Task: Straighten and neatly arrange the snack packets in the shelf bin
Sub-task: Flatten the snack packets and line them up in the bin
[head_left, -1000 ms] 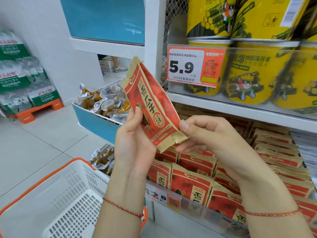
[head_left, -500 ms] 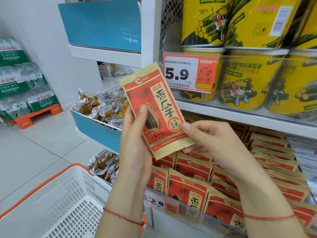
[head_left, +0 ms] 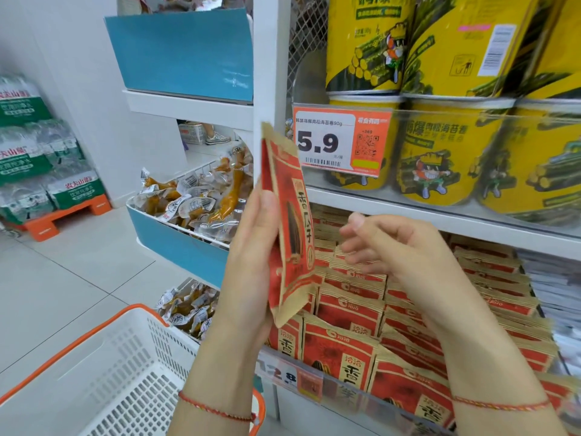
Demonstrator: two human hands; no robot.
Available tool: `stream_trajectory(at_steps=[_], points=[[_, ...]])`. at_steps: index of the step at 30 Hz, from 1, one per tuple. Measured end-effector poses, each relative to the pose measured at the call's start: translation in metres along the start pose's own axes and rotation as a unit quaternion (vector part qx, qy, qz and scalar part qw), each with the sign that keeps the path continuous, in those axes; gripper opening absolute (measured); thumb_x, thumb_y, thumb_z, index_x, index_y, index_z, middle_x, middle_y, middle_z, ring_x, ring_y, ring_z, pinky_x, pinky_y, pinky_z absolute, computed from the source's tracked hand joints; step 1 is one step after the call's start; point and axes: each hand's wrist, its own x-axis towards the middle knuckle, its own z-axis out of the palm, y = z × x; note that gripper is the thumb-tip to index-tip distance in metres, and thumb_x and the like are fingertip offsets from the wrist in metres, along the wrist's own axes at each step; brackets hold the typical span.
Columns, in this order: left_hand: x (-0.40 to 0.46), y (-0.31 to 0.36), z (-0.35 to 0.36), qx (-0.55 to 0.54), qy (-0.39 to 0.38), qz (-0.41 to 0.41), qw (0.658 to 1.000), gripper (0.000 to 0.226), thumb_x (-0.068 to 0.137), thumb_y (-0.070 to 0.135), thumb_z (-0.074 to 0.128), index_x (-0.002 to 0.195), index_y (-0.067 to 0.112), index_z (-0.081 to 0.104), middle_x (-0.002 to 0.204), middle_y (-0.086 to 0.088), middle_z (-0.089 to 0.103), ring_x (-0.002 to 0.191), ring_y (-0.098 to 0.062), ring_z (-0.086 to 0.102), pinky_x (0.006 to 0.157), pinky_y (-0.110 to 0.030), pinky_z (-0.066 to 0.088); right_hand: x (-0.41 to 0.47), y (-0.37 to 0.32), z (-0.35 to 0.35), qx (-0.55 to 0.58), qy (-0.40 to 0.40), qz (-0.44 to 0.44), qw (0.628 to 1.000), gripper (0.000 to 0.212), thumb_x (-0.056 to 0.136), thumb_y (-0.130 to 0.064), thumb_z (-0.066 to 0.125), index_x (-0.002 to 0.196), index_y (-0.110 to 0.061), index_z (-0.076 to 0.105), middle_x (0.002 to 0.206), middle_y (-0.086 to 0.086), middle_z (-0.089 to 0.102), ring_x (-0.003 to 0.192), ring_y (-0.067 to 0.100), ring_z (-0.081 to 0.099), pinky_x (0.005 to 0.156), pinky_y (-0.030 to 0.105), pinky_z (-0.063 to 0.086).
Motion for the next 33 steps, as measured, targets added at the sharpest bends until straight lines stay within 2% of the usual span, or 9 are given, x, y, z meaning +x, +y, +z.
stream_trajectory(at_steps=[2, 5, 10, 15, 18, 25, 27, 30, 33], points=[[0.001, -0.001, -0.001, 0.056, -0.044, 0.039, 0.997, 0.055, 0.089, 0.051, 0.059, 0.141, 0.037, 0.047, 0.139, 0.003, 0.058, 0.127, -0.02, 0.056, 0.107, -0.051, 0.042, -0.002, -0.007, 0.0, 0.057, 0.038, -0.024, 0.997, 0.031, 0.077, -0.049, 0.058, 0.079, -0.022, 0.073, 0.076, -0.003, 0.074, 0.07, 0.011, 0.07, 0.067, 0.024, 0.056], [-0.002, -0.001, 0.003, 0.122, -0.084, 0.035, 0.988, 0.065, 0.076, 0.051, 0.067, 0.139, 0.043, 0.049, 0.133, 0.005, 0.062, 0.123, -0.02, 0.059, 0.107, -0.051, 0.042, -0.007, -0.018, 0.004, 0.121, 0.067, -0.061, 0.989, 0.028, 0.071, -0.046, 0.061, 0.078, -0.02, 0.071, 0.071, -0.004, 0.072, 0.065, 0.007, 0.067, 0.061, 0.02, 0.055], [-0.003, -0.003, 0.006, 0.17, -0.121, 0.036, 0.977, 0.055, 0.078, 0.043, 0.066, 0.131, 0.029, 0.06, 0.126, 0.005, 0.067, 0.118, -0.013, 0.062, 0.101, -0.037, 0.049, -0.006, -0.019, 0.007, 0.16, 0.091, -0.084, 0.979, 0.03, 0.07, -0.039, 0.065, 0.084, -0.013, 0.069, 0.067, -0.006, 0.069, 0.061, 0.003, 0.063, 0.059, 0.018, 0.052], [-0.002, -0.006, 0.006, 0.178, -0.127, 0.031, 0.975, 0.05, 0.081, 0.044, 0.066, 0.128, 0.032, 0.064, 0.128, 0.003, 0.065, 0.123, -0.017, 0.059, 0.106, -0.048, 0.043, -0.005, -0.017, 0.005, 0.176, 0.09, -0.074, 0.977, 0.023, 0.075, -0.031, 0.065, 0.085, -0.011, 0.067, 0.063, -0.007, 0.067, 0.059, 0.005, 0.063, 0.059, 0.02, 0.053], [-0.001, -0.007, 0.007, 0.164, -0.122, 0.019, 0.979, 0.048, 0.079, 0.045, 0.065, 0.125, 0.035, 0.066, 0.127, -0.001, 0.066, 0.122, -0.022, 0.059, 0.107, -0.051, 0.042, -0.004, -0.015, 0.005, 0.183, 0.083, -0.076, 0.977, 0.011, 0.086, -0.02, 0.062, 0.085, -0.01, 0.067, 0.066, -0.003, 0.069, 0.059, 0.005, 0.064, 0.058, 0.02, 0.053], [0.0, -0.008, 0.006, 0.151, -0.116, 0.002, 0.982, 0.047, 0.079, 0.044, 0.065, 0.125, 0.035, 0.066, 0.127, -0.003, 0.066, 0.121, -0.024, 0.06, 0.106, -0.053, 0.043, -0.004, -0.013, 0.005, 0.18, 0.081, -0.089, 0.976, 0.01, 0.09, -0.015, 0.059, 0.084, -0.012, 0.065, 0.063, -0.006, 0.068, 0.058, 0.005, 0.063, 0.058, 0.02, 0.054], [0.0, -0.008, 0.005, 0.142, -0.102, -0.007, 0.985, 0.048, 0.076, 0.043, 0.069, 0.124, 0.036, 0.067, 0.125, -0.003, 0.067, 0.117, -0.024, 0.063, 0.104, -0.052, 0.045, -0.004, -0.012, 0.006, 0.17, 0.081, -0.089, 0.978, 0.01, 0.09, -0.017, 0.059, 0.085, -0.012, 0.066, 0.065, -0.005, 0.069, 0.06, 0.007, 0.065, 0.058, 0.02, 0.054], [0.001, -0.008, 0.003, 0.111, -0.046, -0.005, 0.993, 0.058, 0.072, 0.036, 0.078, 0.128, 0.039, 0.062, 0.116, 0.013, 0.069, 0.111, -0.015, 0.066, 0.097, -0.044, 0.051, -0.003, -0.012, 0.009, 0.142, 0.057, -0.077, 0.985, 0.014, 0.083, -0.028, 0.061, 0.083, -0.017, 0.069, 0.071, -0.004, 0.071, 0.062, 0.009, 0.067, 0.059, 0.02, 0.054], [0.003, -0.008, 0.001, 0.044, 0.026, -0.016, 0.999, 0.07, 0.07, 0.034, 0.075, 0.136, 0.034, 0.054, 0.121, 0.01, 0.067, 0.107, -0.017, 0.069, 0.081, -0.032, 0.057, -0.004, -0.01, 0.012, 0.1, 0.007, -0.052, 0.994, 0.024, 0.072, -0.039, 0.061, 0.083, -0.019, 0.07, 0.076, -0.002, 0.074, 0.064, 0.01, 0.068, 0.063, 0.023, 0.055]])
